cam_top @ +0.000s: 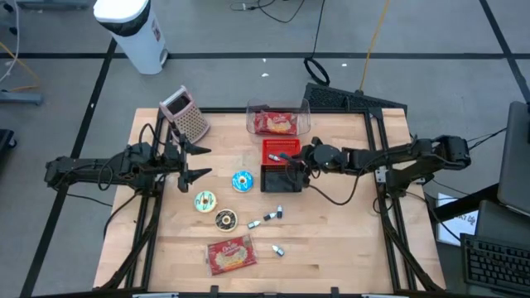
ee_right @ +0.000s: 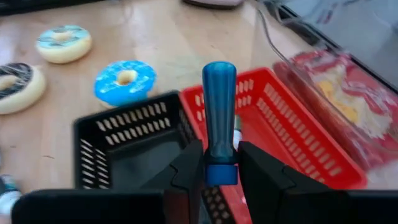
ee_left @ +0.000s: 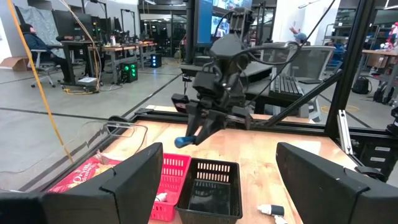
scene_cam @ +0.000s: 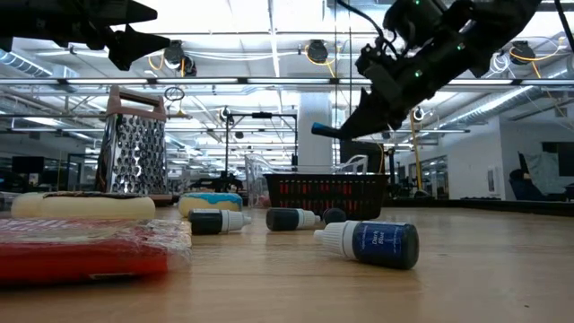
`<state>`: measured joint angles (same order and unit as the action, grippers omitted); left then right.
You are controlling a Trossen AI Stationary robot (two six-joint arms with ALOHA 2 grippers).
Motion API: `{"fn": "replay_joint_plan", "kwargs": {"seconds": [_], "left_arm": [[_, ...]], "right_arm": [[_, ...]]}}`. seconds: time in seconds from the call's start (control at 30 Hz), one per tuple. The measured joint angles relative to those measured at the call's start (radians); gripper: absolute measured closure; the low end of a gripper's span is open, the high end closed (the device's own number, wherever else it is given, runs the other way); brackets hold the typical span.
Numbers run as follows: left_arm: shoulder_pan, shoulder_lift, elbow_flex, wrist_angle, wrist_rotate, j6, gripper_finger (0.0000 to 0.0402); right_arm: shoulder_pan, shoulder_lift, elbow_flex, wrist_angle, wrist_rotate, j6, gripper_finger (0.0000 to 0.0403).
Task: Pick & Place Food Item
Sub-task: Put the top dark blue food coloring into the red bin
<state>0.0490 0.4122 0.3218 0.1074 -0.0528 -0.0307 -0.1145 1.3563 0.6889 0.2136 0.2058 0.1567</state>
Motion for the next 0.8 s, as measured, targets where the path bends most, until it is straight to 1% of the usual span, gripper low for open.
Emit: {"fn": "replay_joint_plan", "kwargs": {"seconds": [0.2,0.33,0.4,0.57,0.7,0.8], "left_arm": [[0.000,0.000,0.000,0.000,0.000,0.000,0.0091],[0.000,0.000,0.000,0.000,0.000,0.000,0.0092],[0.000,0.000,0.000,0.000,0.000,0.000,0.0091],[0.000,0.000,0.000,0.000,0.000,0.000,0.0091],[0.000,0.000,0.000,0.000,0.000,0.000,0.0091],[0.000,0.000,0.000,0.000,0.000,0.000,0.0091]], "right_arm": [[-0.052,0.000,-0.058,0.081,-0.006,0.041,0.0321],[-0.083,0.000,-0.063,0.121,-0.083,0.041,0.0321],[-0.092,0.003,-0.063,0.138,-0.082,0.039,0.0321],[-0.138,0.045,-0.063,0.152,-0.092,0.023,0.0321],[-0.167,0.109,-0.064,0.140,-0.106,0.015,0.0321],[-0.174,0.146,-0.063,0.174,-0.106,0.015,0.0321]]}}
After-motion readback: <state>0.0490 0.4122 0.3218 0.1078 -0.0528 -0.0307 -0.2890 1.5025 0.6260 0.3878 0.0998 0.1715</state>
